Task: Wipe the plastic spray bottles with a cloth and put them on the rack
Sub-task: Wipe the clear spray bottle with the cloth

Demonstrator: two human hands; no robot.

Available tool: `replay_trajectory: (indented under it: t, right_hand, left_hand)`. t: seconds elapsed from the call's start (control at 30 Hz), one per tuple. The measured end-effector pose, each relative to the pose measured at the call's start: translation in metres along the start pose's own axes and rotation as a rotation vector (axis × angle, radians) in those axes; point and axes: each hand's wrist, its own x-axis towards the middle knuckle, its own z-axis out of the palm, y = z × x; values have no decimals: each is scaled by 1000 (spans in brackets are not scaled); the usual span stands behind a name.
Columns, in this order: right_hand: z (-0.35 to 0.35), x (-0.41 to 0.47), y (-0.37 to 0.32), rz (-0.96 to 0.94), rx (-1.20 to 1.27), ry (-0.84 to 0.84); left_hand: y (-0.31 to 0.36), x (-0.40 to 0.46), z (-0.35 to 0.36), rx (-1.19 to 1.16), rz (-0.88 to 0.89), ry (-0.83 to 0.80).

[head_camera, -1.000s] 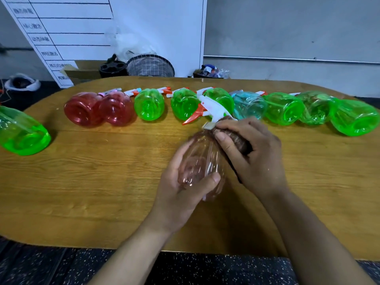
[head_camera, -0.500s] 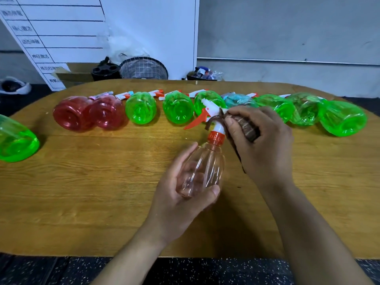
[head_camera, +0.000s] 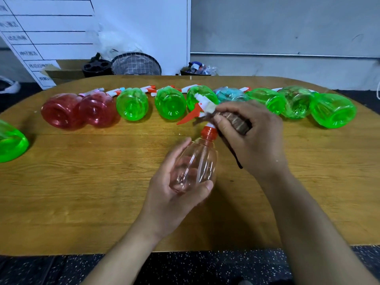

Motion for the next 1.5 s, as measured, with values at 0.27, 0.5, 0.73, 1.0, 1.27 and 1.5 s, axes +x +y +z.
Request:
replay_trajectory:
  t: [0.27,0.5,0.73,1.0,1.27,1.5]
  right_hand:
    - [-1,0,-1,18,17,54]
    - [6,-5,-12,-106,12,2]
    - [12,-9,-15,-3,-31,144]
    - [6,-6,-10,67,15,182]
    - [10,-8,-9,182,130,211]
    - [-1,-4,-2,34,108,-19]
  left_hand:
    - [-2,-2,0,73,22,-48]
    - [0,-5,1,137,40,-84]
    - [-1,-4,0,198,54,-88]
    - [-2,-4,-1,230,54,-102]
    - [-4,-4,-2,234,51,-113]
    - [0,-3,-2,53,-8,-77]
